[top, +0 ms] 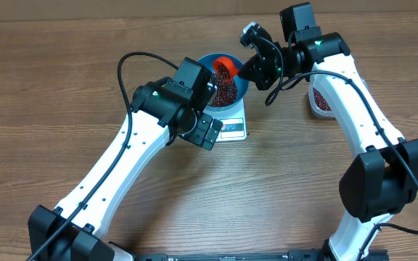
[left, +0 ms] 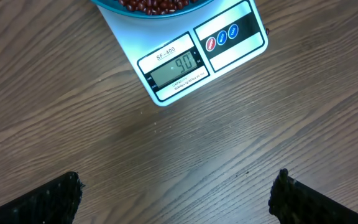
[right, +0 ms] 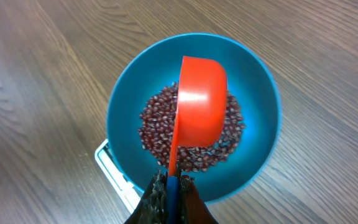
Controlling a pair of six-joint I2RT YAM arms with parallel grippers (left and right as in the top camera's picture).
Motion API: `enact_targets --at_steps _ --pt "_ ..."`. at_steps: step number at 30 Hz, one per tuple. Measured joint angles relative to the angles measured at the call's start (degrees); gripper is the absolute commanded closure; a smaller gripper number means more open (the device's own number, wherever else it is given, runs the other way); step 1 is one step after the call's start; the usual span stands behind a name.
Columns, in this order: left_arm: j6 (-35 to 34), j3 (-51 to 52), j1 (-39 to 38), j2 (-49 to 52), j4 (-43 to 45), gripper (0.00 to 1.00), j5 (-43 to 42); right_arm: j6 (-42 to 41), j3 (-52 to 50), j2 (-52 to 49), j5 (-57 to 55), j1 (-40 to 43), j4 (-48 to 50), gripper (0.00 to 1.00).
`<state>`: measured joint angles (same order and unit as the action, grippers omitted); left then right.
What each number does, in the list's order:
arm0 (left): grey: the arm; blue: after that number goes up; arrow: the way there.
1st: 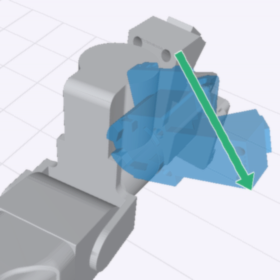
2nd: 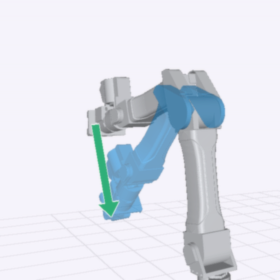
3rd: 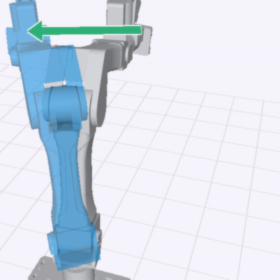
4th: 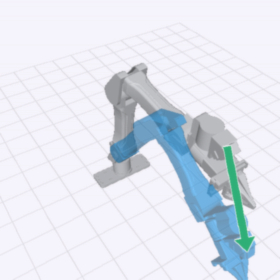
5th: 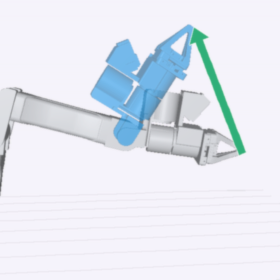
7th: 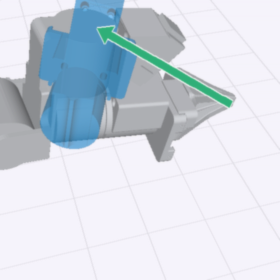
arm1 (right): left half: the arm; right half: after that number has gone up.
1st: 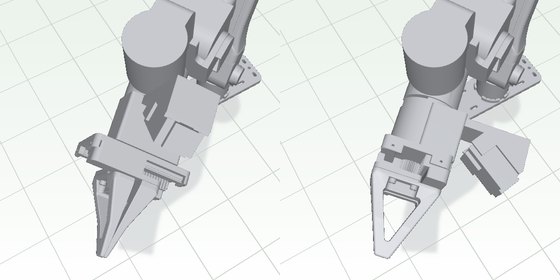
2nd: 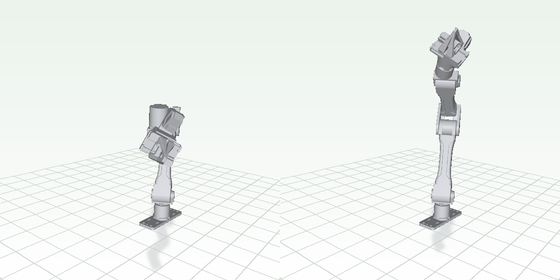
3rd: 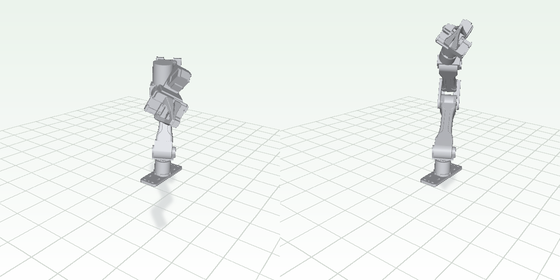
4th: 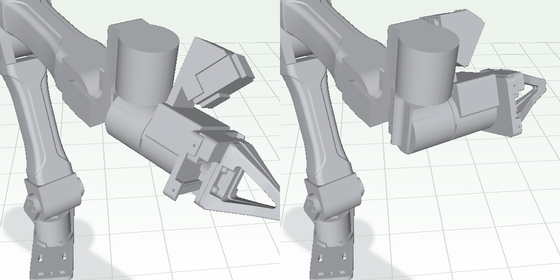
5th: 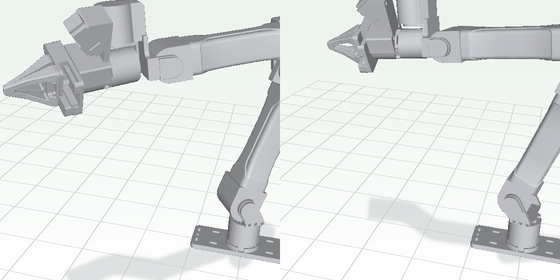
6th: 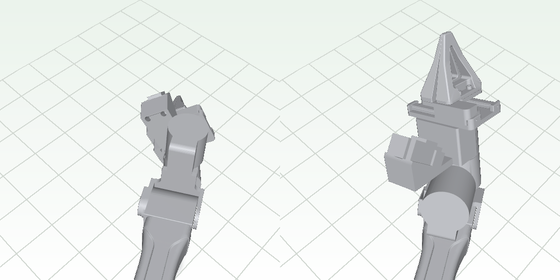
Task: Scoop item into bowl and weigh 150g on scale
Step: 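Tilt the red cup with the right gripper to pour beans into bowl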
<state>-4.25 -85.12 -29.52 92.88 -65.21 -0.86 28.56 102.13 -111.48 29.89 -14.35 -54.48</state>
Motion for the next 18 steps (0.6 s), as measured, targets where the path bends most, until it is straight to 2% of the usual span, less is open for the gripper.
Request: enact_targets --at_steps 18 --pt "0.00 0.00 0.00 0.00 0.00 0.00 0.00 -0.02 0.00 0.11 -1.68 -0.11 -0.17 0.96"
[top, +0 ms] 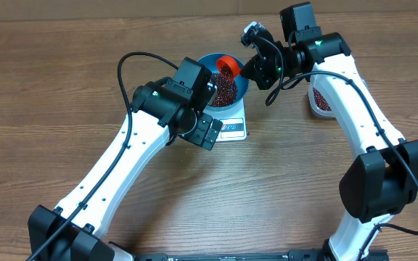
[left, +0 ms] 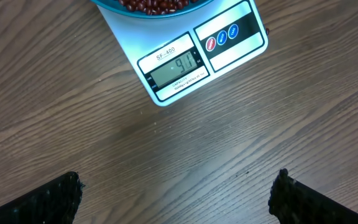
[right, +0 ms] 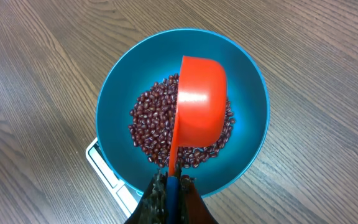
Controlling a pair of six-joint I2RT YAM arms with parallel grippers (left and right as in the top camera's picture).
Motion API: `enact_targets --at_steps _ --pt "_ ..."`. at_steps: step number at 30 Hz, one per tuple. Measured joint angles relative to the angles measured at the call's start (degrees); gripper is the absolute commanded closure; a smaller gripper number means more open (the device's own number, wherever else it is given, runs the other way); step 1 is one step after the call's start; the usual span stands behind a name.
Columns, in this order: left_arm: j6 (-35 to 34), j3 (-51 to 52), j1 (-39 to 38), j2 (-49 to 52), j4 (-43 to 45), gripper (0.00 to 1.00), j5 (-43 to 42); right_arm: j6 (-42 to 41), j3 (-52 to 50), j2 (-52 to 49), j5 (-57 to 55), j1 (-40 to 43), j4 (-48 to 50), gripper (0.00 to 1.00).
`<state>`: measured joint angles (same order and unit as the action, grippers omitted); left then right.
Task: Scoop item into bowl and weigh 150g on scale
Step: 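Tilt the red cup with the right gripper to pour beans into bowl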
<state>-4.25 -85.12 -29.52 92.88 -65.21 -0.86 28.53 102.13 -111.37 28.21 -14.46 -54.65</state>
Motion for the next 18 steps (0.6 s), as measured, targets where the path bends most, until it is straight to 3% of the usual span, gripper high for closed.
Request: enact_targets --at_steps 18 --pt "0.00 0.00 0.00 0.00 0.00 0.00 0.00 0.00 0.00 0.00 -3.06 -2.78 -1.18 0.96"
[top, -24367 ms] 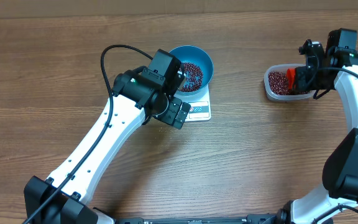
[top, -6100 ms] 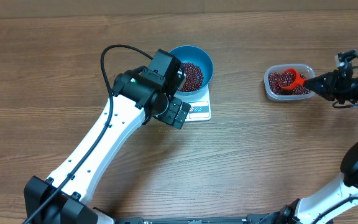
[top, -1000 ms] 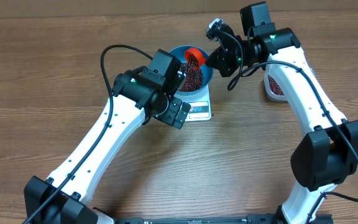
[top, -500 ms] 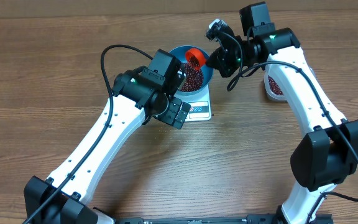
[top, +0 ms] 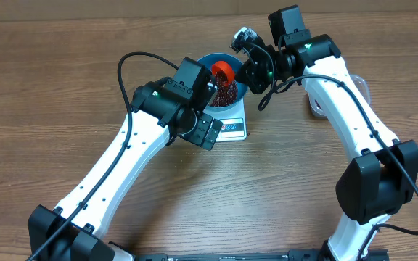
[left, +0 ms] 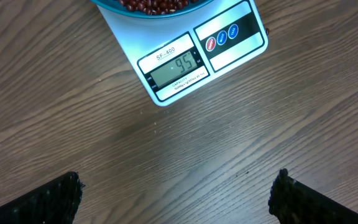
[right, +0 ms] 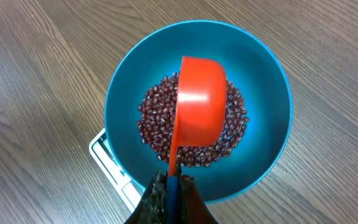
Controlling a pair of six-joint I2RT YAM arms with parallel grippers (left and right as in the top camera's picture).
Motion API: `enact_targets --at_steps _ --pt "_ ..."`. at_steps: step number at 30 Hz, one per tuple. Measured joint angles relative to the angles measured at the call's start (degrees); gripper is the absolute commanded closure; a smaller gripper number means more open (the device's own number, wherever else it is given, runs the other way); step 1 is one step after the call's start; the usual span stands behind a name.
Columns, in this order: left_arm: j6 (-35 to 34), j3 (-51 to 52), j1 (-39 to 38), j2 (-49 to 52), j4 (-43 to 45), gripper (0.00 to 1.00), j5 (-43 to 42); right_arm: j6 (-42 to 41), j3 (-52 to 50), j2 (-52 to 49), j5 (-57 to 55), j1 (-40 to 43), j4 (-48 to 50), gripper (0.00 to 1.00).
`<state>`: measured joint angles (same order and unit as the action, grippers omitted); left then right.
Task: Scoop item into bowl and weigh 150g on scale
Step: 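Tilt the red cup with the right gripper to pour beans into bowl, then hold the emptied red cup over the bowl, then raise it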
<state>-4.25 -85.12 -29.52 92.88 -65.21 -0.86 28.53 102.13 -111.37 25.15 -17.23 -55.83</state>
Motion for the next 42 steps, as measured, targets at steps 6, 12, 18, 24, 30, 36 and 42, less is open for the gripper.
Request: enact_targets --at_steps 6,12,18,24,30,36,42 --pt "0.00 0.00 0.00 0.00 0.02 0.00 0.00 2.60 0.09 0.00 0.13 -0.07 -3.13 0.96" --pt "0.00 0.00 0.00 0.00 0.00 0.00 0.00 4.24 0.09 0.00 0.09 -0.11 -1.16 0.96" --pt "0.00 0.00 0.00 0.00 0.00 0.00 0.00 4.33 0.15 0.24 0.17 -0.17 -1.46 0.96" --pt "0.00 0.00 0.00 0.00 0.00 0.00 0.00 4.50 0.15 0.44 -0.37 -0.44 -0.26 0.96" --pt "0.00 0.00 0.00 0.00 0.02 0.00 0.00 0.13 0.28 0.55 -1.73 -0.55 1.33 0.96" --pt "0.00 0.00 0.00 0.00 0.00 0.00 0.00 3.61 0.31 0.55 -2.45 -0.87 -0.92 0.97" --pt "0.00 0.00 0.00 0.00 0.00 0.00 0.00 -2.54 0.31 0.55 -6.08 -1.03 2.58 0.96"
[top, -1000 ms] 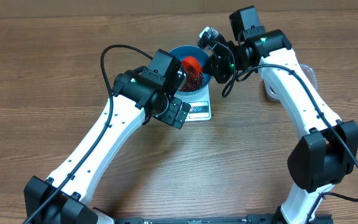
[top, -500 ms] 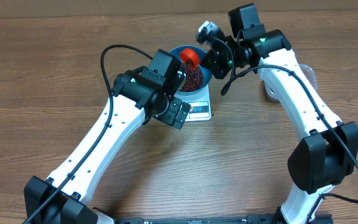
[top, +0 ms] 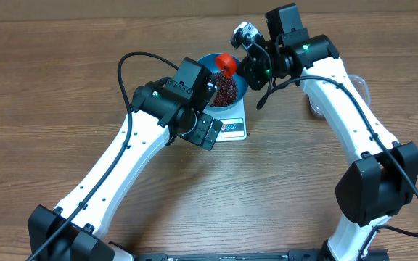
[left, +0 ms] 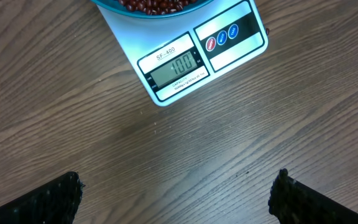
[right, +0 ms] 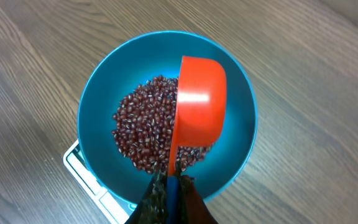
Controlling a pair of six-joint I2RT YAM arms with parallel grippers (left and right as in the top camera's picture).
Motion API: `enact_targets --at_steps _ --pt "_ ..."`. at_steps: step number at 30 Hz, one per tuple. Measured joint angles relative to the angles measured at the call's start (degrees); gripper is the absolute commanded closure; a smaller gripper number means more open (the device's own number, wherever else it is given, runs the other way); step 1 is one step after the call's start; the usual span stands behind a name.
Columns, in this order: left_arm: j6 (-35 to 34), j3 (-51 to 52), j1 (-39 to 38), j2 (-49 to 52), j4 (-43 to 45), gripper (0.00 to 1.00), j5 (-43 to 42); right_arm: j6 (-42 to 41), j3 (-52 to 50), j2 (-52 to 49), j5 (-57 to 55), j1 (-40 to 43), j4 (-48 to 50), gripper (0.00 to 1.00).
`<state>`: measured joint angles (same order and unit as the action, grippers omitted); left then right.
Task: Scoop item into bowl and weigh 150g on scale
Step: 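Hold the emptied red cup over the bowl, then raise it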
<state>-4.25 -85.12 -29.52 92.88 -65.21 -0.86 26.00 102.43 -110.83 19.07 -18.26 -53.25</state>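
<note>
A blue bowl (right: 241,143) holding dark red beans (right: 142,124) sits on a small white scale (left: 197,56); its display (left: 177,65) reads 100. My right gripper (right: 173,186) is shut on the handle of an orange scoop (right: 197,106), held turned over above the bowl. In the overhead view the scoop (top: 226,63) hangs over the bowl (top: 242,90). My left gripper (left: 176,193) stands open above bare table in front of the scale, holding nothing.
A second container with beans (top: 316,107) stands on the table at the right, mostly hidden behind my right arm. Wooden tabletop (top: 267,188) surrounds the scale.
The scale reading has gone from 95 to 100. The right gripper with the scoop has risen a little above the bowl, and the bean heap looks larger. The left arm has not moved.
The scoop was held tipped over the bowl throughout, in the shut right gripper. The scale read 90, then 91, then 95, and now 100, as beans gathered in the bowl. The left gripper stayed open and still in front of the scale.
</note>
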Motion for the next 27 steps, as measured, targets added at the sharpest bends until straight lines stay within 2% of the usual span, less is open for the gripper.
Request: enact_targets --at_steps 4,11,17,27 --pt "0.00 0.00 0.00 0.00 0.00 0.00 0.00 2.45 0.00 0.00 1.90 0.00 -3.37 0.96" --pt "0.00 0.00 0.00 0.00 0.00 0.01 0.00 2.23 0.00 0.04 2.86 -0.15 -1.44 0.97" --pt "0.00 0.00 0.00 0.00 0.00 0.01 0.00 4.90 0.00 0.07 3.39 -0.15 -4.31 0.96" --pt "0.00 0.00 0.00 0.00 0.02 0.00 0.00 3.50 0.00 0.09 1.70 -0.15 -3.32 0.96"
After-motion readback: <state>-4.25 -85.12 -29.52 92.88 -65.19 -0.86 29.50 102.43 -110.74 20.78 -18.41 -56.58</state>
